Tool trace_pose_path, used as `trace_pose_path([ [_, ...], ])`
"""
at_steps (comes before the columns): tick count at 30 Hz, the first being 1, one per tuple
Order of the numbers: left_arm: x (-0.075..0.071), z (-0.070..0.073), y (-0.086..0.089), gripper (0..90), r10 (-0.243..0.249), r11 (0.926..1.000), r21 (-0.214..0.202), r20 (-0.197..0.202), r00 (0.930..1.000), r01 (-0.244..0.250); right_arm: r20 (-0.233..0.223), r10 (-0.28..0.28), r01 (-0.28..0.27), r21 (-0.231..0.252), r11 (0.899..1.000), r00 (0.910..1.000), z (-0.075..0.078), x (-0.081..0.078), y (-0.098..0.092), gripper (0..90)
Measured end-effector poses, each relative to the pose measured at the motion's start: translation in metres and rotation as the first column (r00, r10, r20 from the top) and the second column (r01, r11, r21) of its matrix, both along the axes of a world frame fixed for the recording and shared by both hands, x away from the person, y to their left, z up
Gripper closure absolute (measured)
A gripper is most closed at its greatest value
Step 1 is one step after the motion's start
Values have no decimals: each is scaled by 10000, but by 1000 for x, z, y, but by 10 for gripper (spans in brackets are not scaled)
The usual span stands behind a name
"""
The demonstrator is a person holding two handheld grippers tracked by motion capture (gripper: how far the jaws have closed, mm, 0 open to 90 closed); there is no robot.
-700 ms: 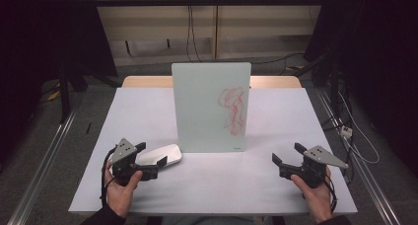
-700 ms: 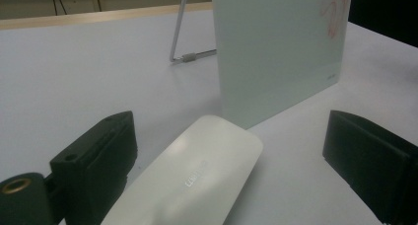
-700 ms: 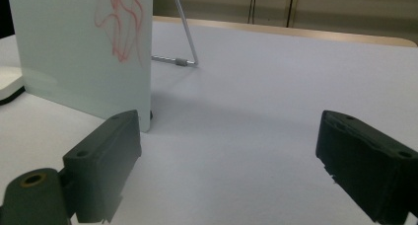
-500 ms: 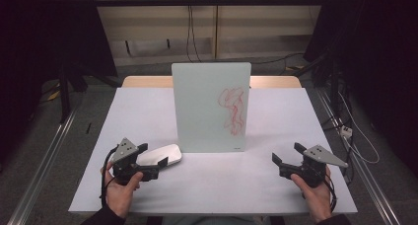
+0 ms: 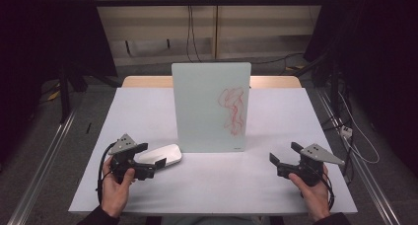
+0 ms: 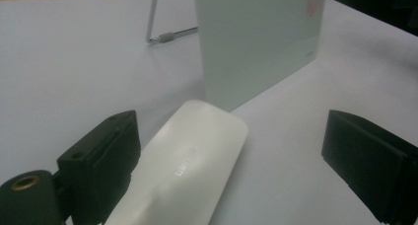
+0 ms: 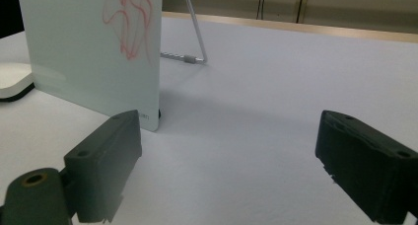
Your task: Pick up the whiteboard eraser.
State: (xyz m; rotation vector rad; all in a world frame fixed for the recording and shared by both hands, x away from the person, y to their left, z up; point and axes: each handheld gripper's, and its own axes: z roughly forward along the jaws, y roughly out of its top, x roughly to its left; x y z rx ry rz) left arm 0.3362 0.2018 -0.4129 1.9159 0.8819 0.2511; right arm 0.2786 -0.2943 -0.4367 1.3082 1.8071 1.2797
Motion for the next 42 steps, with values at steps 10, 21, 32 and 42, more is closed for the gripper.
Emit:
trace_pose_path([
  [10,13,13,-7,73,-728,9916,1062,-179,9972,743,-84,7,-6,50,10000,10000,0,0,-1,103],
  [21,42,16,-9,111,-1530,9634,2069,-966,9835,1702,-158,59,-57,141,9999,9999,-1,0,-1,103],
  [32,54,-3,-20,120,-1867,9029,3675,-1322,9735,2231,-254,131,-126,204,9997,9996,-1,0,0,98],
  [42,61,-15,-29,151,-2427,8762,3794,-1854,9522,2972,-275,191,-187,119,9998,9994,-1,1,0,97],
])
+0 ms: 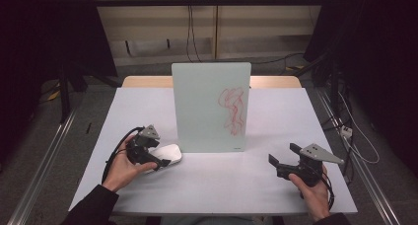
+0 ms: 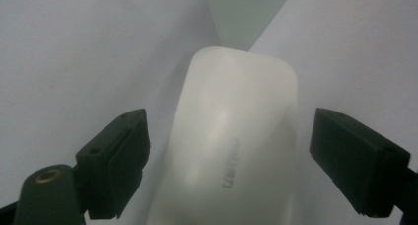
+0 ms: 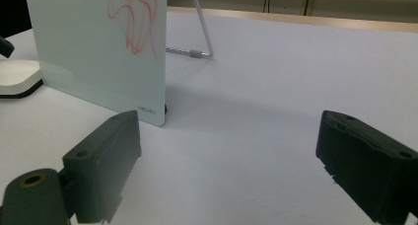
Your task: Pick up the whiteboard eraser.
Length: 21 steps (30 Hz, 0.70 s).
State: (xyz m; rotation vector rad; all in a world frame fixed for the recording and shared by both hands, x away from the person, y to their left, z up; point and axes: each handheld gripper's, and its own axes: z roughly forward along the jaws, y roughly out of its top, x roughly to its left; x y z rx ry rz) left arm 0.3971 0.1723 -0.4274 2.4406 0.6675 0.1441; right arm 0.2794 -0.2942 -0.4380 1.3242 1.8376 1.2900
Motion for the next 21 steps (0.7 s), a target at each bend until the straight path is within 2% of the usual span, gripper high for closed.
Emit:
trace_pose_path([
  [2,1,-1,-3,150,-393,9988,300,-182,9991,399,-18,19,-19,58,10000,10000,0,1,0,97],
  [3,0,-2,-6,192,-367,9988,322,-222,9991,374,-14,29,-29,23,10000,10000,0,0,0,97],
  [6,1,-6,-8,214,-361,9984,431,-284,9989,373,-21,40,-40,42,10000,10000,0,0,0,97],
  [7,1,-7,-8,214,-400,9974,595,-247,9989,414,-21,40,-40,42,10000,10000,0,0,0,97],
  [11,3,-8,-6,261,-589,9957,703,-309,9978,609,-17,63,-63,54,10000,10000,0,0,0,97],
  [19,1,-10,-4,275,-771,9945,694,-141,9969,779,-12,20,-20,49,10000,10000,0,0,-1,97],
  [21,1,-9,-3,278,-916,9925,803,-103,9957,921,-15,18,-18,50,10000,10000,0,0,0,96],
])
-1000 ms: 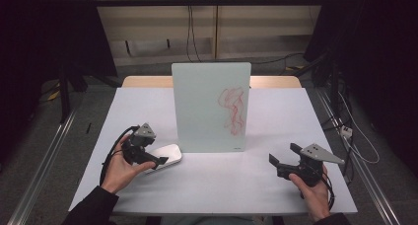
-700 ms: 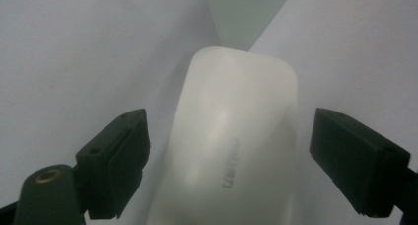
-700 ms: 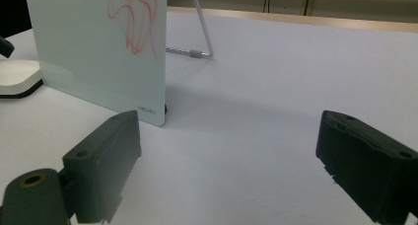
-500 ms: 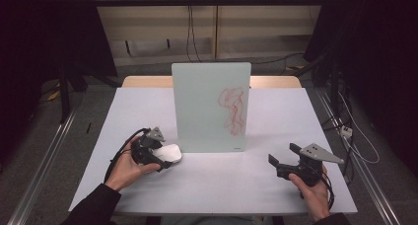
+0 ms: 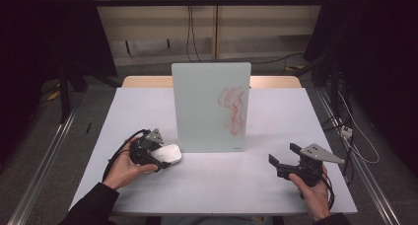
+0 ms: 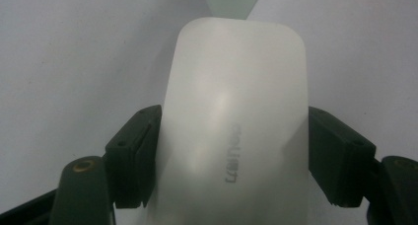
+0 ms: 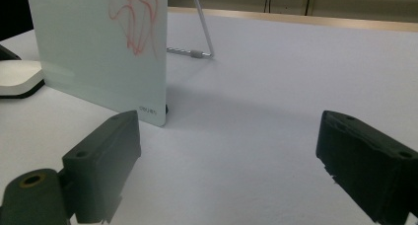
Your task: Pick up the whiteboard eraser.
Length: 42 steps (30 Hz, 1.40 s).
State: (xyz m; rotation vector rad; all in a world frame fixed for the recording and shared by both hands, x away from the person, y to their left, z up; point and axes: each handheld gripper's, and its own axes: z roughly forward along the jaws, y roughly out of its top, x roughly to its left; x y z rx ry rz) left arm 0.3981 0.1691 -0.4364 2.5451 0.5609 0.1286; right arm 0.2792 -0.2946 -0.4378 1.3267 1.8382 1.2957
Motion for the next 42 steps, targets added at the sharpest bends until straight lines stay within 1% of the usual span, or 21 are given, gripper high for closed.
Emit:
trace_pose_path([
  [4,-2,0,-1,288,-58,10000,35,99,9999,58,-2,-12,12,-4,10000,10000,0,0,0,97],
  [5,-2,1,0,292,-170,9998,94,119,9998,169,2,-8,8,-5,10000,10000,0,0,0,97],
  [8,-3,1,1,302,-190,9998,66,119,9997,189,-7,-2,2,-1,10000,10000,0,0,0,96],
  [15,-4,2,1,308,-47,10000,70,138,9999,46,-23,4,-4,-9,10000,10000,0,0,0,96],
  [18,-5,2,2,309,4,10000,9,151,9999,-4,-11,-3,3,-24,10000,10000,0,1,0,96],
  [19,-5,2,2,309,84,9999,-86,119,9999,-83,-5,16,-16,-21,10000,10000,0,1,0,97],
  [21,-6,3,4,309,166,9996,-212,253,9995,-161,-21,22,-22,-3,10000,10000,0,1,0,96],
  [22,-6,4,4,310,253,9990,-377,169,9995,-247,-15,18,-18,-8,10000,10000,0,0,0,96],
  [23,-6,4,4,310,212,9992,-345,161,9996,-207,-19,17,-17,-3,10000,10000,0,1,0,96],
  [24,-6,5,5,310,275,9990,-372,223,9994,-267,-26,3,-3,-9,10000,10000,0,0,0,96],
  [26,-7,6,6,310,393,9975,-592,181,9991,-381,-28,3,-3,-4,10000,10000,0,0,0,96],
  [29,-9,9,8,310,409,9965,-739,234,9989,-391,-26,-1,1,-11,10000,10000,-1,1,0,96],
  [31,-12,10,9,310,557,9931,-1048,284,9980,-524,-30,-34,34,31,10000,10000,0,1,0,96],
  [33,-14,13,11,310,538,9920,-1158,314,9981,-498,-38,-30,30,54,10000,10000,0,1,0,96],
  [34,-15,13,12,310,634,9895,-1324,350,9974,-583,-22,-14,14,25,10000,10000,0,2,0,96],
  [35,-15,14,13,310,610,9891,-1365,351,9975,-557,-22,-14,14,25,10000,10000,0,2,0,96],
  [36,-16,15,14,310,647,9867,-1512,323,9974,-591,-21,-19,19,30,10000,10000,0,2,0,96],
  [39,-19,18,16,310,802,9798,-1870,400,9960,-714,-96,-52,54,111,9999,9999,-1,2,0,96],
  [42,-22,20,17,310,836,9763,-2041,482,9953,-722,-133,-105,106,131,9999,9999,-1,2,-1,94],
])
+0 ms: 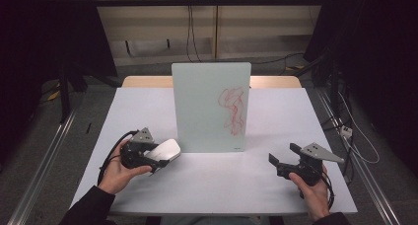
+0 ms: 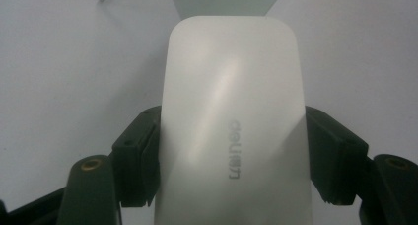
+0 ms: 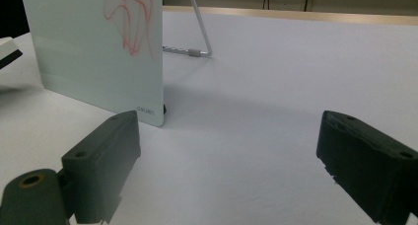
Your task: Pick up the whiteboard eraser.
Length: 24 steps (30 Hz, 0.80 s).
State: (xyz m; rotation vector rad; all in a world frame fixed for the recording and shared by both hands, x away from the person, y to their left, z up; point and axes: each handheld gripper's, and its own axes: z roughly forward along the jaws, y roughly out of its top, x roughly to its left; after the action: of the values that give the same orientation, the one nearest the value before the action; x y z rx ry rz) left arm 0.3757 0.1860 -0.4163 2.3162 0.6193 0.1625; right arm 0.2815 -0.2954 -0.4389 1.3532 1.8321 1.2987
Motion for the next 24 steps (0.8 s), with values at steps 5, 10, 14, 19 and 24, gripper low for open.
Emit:
trace_pose_path([
  [5,-4,3,3,310,507,9966,-660,110,9987,-499,13,17,-17,1,10000,10000,0,0,1,94],
  [10,-8,9,6,310,941,9886,-1224,452,9945,-880,25,-35,35,70,10000,10000,0,-1,-2,94],
  [14,-10,11,6,310,1084,9835,-1515,542,9926,-991,48,33,-33,7,10000,10000,0,-1,0,94],
  [19,-15,14,9,310,1528,9710,-1994,919,9840,-1321,74,41,-40,-53,10000,10000,1,-2,0,94],
  [24,-17,19,10,310,1636,9612,-2401,1007,9814,-1356,89,86,-85,-61,9999,9999,1,-2,0,94],
])
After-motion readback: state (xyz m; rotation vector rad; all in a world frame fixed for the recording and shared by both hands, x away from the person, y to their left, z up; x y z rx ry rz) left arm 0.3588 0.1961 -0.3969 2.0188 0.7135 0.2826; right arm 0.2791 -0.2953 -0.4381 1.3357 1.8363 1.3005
